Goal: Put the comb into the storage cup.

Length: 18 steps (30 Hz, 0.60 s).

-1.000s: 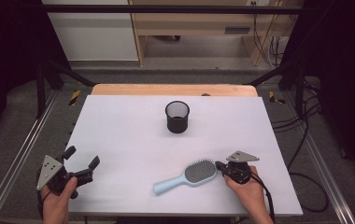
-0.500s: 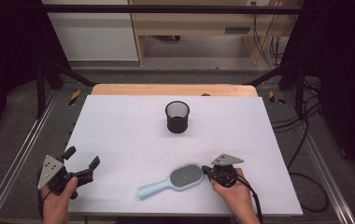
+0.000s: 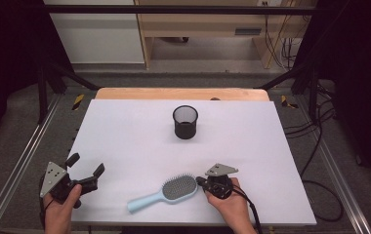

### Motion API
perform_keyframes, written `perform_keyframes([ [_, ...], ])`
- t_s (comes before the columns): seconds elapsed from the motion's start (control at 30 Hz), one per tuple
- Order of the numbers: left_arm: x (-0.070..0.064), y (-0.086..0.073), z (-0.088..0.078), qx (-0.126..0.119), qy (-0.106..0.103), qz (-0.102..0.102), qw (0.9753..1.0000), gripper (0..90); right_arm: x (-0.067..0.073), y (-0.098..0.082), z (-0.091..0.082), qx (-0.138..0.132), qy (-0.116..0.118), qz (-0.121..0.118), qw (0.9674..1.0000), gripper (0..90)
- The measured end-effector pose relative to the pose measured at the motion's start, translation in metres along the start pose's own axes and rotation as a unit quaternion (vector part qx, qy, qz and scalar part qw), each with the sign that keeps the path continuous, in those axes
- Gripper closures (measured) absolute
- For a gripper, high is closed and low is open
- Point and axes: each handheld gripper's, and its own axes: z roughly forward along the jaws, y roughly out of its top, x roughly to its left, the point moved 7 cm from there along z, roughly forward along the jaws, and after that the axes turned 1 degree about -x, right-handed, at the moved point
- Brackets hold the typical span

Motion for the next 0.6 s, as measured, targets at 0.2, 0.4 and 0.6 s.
perform_keyframes([
  [0.2, 0.0, 0.0, 0.0, 0.002, -0.001, 0.0, 1.0, 2.2, 0.009, 0.003, 0.006, 0.001, 0.006, -0.005, 1.0, 90.0],
  [0.4, -0.001, 0.0, 0.001, 0.003, -0.004, 0.001, 1.0, 2.2, 0.005, 0.002, 0.004, -0.012, 0.009, -0.002, 0.9999, 90.0],
  [0.6, -0.001, 0.001, 0.001, 0.003, -0.007, -0.002, 1.0, 2.0, -0.014, 0.009, -0.008, -0.045, -0.021, 0.005, 0.9987, 89.6],
])
